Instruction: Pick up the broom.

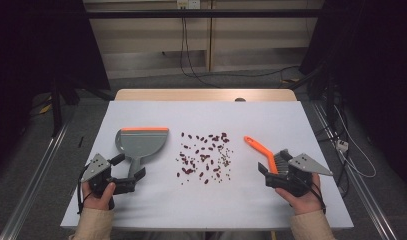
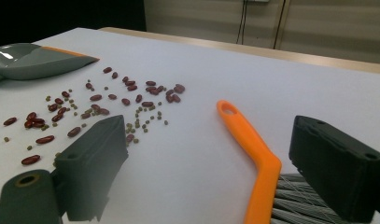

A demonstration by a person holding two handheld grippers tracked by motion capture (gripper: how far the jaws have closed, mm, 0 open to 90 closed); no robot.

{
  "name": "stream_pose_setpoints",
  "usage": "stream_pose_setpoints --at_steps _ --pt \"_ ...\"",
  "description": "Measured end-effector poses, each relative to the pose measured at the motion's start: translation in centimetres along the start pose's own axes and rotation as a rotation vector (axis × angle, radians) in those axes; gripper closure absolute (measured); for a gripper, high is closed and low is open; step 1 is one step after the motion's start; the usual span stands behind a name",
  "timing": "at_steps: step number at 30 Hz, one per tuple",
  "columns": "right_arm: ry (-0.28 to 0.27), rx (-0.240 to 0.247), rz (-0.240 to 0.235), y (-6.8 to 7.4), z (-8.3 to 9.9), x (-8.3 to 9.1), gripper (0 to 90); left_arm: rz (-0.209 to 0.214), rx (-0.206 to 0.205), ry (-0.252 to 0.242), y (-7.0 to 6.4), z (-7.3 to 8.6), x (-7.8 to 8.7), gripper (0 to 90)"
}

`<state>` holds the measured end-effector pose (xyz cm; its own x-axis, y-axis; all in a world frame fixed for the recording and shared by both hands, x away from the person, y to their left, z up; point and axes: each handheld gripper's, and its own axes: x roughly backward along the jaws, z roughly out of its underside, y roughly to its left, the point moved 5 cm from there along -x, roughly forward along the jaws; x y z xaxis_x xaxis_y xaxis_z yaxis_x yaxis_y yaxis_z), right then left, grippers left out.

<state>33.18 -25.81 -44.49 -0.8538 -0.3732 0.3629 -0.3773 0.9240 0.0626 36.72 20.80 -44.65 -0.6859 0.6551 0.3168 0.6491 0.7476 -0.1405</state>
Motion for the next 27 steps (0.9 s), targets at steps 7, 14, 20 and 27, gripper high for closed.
stream_pose_setpoints --at_steps 7,14,20,27 --pt "0.017 0.006 -0.024 -0.6 -0.8 -0.6 14.7 0.008 -0.011 -0.001 -0.4 -0.1 -0.2 4.3" --pt "0.069 -0.023 -0.026 -1.7 -1.5 -1.6 25.3 0.003 -0.021 0.000 -0.4 -0.1 0.0 4.3" --pt "0.138 -0.001 -0.022 -3.0 -2.2 -2.2 44.2 0.004 -0.019 -0.007 -0.4 -0.3 -0.1 4.3" --pt "0.227 0.039 0.005 -4.2 -2.3 -3.9 54.8 0.019 -0.027 -0.008 -0.6 -0.3 -0.4 4.4"
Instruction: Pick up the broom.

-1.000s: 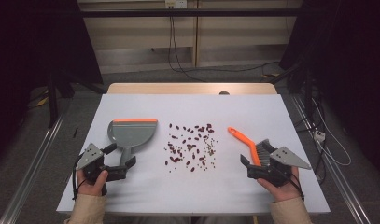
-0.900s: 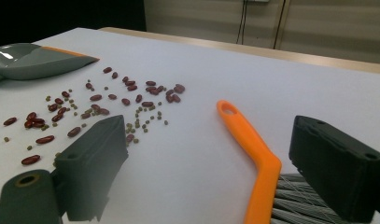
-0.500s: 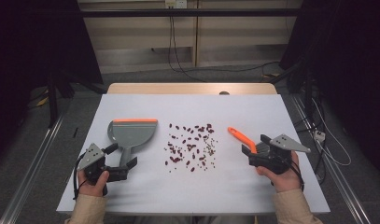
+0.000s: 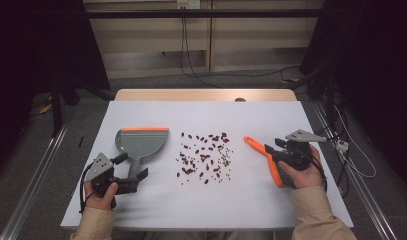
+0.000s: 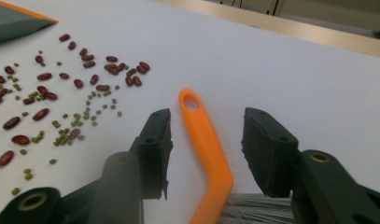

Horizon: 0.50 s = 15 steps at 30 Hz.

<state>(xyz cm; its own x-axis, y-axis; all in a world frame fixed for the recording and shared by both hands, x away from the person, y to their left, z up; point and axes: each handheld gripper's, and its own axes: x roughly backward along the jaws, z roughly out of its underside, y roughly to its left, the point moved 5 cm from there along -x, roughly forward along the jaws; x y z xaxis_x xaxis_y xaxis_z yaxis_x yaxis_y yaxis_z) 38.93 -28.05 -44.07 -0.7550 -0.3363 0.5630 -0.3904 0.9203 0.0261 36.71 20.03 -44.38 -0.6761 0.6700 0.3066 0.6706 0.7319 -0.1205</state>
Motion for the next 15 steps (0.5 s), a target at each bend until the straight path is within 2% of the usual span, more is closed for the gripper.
stream_pose_setpoints --at_steps 1,2,4,6,11,12,15 --pt "0.036 -0.018 -0.038 -0.1 0.0 -0.7 57.3 -0.003 -0.002 0.000 0.0 0.0 0.0 4.4" --pt "0.036 -0.018 -0.038 -0.1 0.0 -0.7 57.3 -0.007 -0.003 0.000 0.0 -0.1 0.0 4.4" --pt "0.073 -0.016 -0.030 -0.2 0.1 -1.3 56.3 -0.010 0.001 0.000 0.0 -0.1 -0.1 4.4" --pt "0.102 -0.012 -0.045 -0.2 0.0 -2.0 57.6 -0.012 -0.004 0.002 0.0 0.0 0.0 4.4" --pt "0.124 -0.014 -0.056 -0.4 0.0 -2.5 59.8 -0.019 0.000 -0.001 0.1 0.0 0.2 4.4" --pt "0.154 0.004 -0.047 -0.6 0.1 -2.8 60.0 -0.021 0.000 -0.003 0.2 0.0 0.2 4.4" --pt "0.177 0.000 -0.036 -0.8 0.3 -3.2 60.5 -0.021 0.000 -0.003 0.2 0.0 0.3 4.4"
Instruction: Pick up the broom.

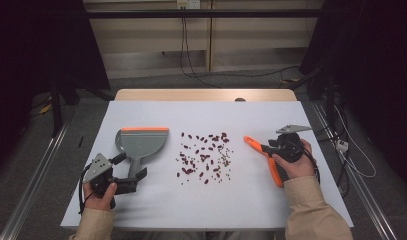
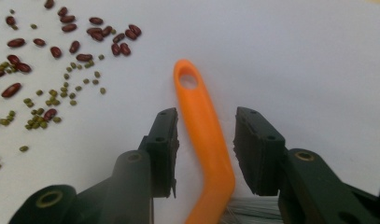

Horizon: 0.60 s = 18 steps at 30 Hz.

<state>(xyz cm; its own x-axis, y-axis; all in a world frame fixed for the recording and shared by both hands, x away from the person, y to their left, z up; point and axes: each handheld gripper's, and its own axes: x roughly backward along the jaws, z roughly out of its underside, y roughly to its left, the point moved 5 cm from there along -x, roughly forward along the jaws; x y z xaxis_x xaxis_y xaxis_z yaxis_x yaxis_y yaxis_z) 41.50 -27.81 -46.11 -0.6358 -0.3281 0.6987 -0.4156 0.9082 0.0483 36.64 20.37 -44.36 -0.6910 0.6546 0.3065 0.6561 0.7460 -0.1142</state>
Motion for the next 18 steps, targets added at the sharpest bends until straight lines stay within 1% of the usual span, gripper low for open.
stream_pose_setpoints --at_steps 1,2,3,4,5,6,7,8,9,10,11,12,13,15,16,17,18 --pt "0.015 0.015 -0.003 -0.1 0.1 -0.2 61.1 0.001 0.002 0.001 0.0 0.0 0.0 4.4" --pt "0.028 0.015 -0.004 -0.2 0.1 -0.4 61.6 0.003 0.002 0.003 0.0 0.1 0.0 4.4" --pt "0.036 0.018 -0.013 -0.3 0.1 -0.7 63.1 0.005 0.003 0.004 0.0 0.1 0.0 4.4" --pt "0.055 0.025 -0.015 -0.4 0.2 -0.9 66.4 0.007 0.003 0.004 0.0 0.1 0.0 4.4" --pt "0.092 0.067 0.003 -0.7 0.2 -1.3 68.4 0.007 0.003 0.006 0.0 0.1 0.0 4.4" --pt "0.103 0.062 -0.020 -0.7 0.3 -1.5 69.9 0.009 0.000 0.007 0.0 0.1 0.0 4.4" --pt "0.115 0.057 -0.042 -0.7 0.4 -1.6 70.0 0.010 0.002 0.006 0.0 0.2 0.0 4.3" --pt "0.115 0.057 -0.042 -0.7 0.4 -1.6 70.0 0.010 0.004 0.007 -0.1 0.2 0.0 4.3" --pt "0.150 0.072 -0.025 -0.7 0.7 -1.9 69.9 0.011 0.003 0.008 -0.1 0.2 0.0 4.3" --pt "0.150 0.072 -0.025 -0.7 0.7 -1.9 69.9 0.012 0.003 0.011 -0.1 0.2 -0.1 4.3" --pt "0.170 0.089 -0.041 -0.8 1.1 -2.4 67.4 0.012 0.005 0.012 -0.1 0.2 -0.1 4.4" --pt "0.170 0.089 -0.041 -0.8 1.1 -2.4 67.4 0.013 0.005 0.013 -0.1 0.3 -0.1 4.4" --pt "0.190 0.100 -0.044 -0.8 1.3 -2.7 67.0 0.014 0.005 0.014 -0.1 0.3 -0.2 4.4" --pt "0.200 0.101 -0.051 -0.8 1.3 -2.7 67.1 0.012 0.004 0.015 0.0 0.3 -0.1 4.4" --pt "0.199 0.095 -0.055 -0.9 1.3 -2.8 67.1 0.010 0.003 0.015 -0.1 0.3 -0.1 4.4" --pt "0.192 0.082 -0.068 -1.1 1.4 -2.8 67.1 0.010 0.005 0.012 -0.1 0.3 0.0 4.4" --pt "0.186 0.057 -0.080 -1.3 1.4 -2.8 67.3 0.010 0.004 0.012 -0.1 0.3 0.0 4.4"
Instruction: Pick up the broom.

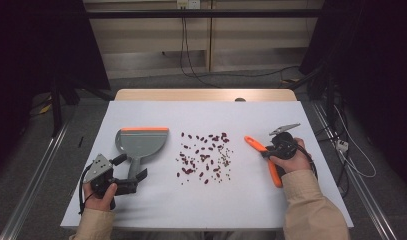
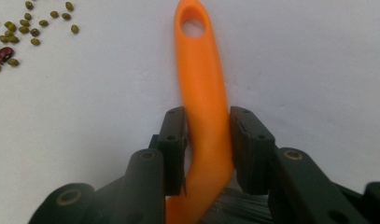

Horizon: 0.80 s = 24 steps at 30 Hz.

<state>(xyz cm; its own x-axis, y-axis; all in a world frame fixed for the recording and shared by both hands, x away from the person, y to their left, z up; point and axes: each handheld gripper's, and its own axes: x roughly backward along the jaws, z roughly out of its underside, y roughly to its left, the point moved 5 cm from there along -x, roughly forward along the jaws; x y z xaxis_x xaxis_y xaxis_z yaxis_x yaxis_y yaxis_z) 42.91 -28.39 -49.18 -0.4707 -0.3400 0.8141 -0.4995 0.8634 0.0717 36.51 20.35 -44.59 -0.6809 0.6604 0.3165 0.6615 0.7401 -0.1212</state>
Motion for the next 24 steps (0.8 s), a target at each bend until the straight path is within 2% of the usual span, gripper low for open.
stream_pose_setpoints --at_steps 1,2,4,19,24 --pt "0.000 0.000 0.000 0.00 0.00 0.00 67.3 -0.003 -0.004 -0.001 0.04 -0.01 0.04 4.4" --pt "-0.006 -0.022 -0.009 -0.12 0.05 -0.02 67.5 -0.005 -0.004 0.000 0.06 -0.01 0.06 4.3" --pt "0.000 0.003 -0.001 -0.02 -0.01 -0.06 67.5 -0.006 -0.004 0.001 0.09 0.01 0.04 4.4" --pt "0.004 -0.020 -0.025 -0.25 -0.02 -0.10 69.5 -0.010 -0.002 0.000 0.03 -0.01 0.06 4.4" --pt "0.011 0.001 0.017 0.16 -0.14 -0.04 69.6 -0.003 -0.009 0.004 -0.08 -0.02 0.00 4.4"
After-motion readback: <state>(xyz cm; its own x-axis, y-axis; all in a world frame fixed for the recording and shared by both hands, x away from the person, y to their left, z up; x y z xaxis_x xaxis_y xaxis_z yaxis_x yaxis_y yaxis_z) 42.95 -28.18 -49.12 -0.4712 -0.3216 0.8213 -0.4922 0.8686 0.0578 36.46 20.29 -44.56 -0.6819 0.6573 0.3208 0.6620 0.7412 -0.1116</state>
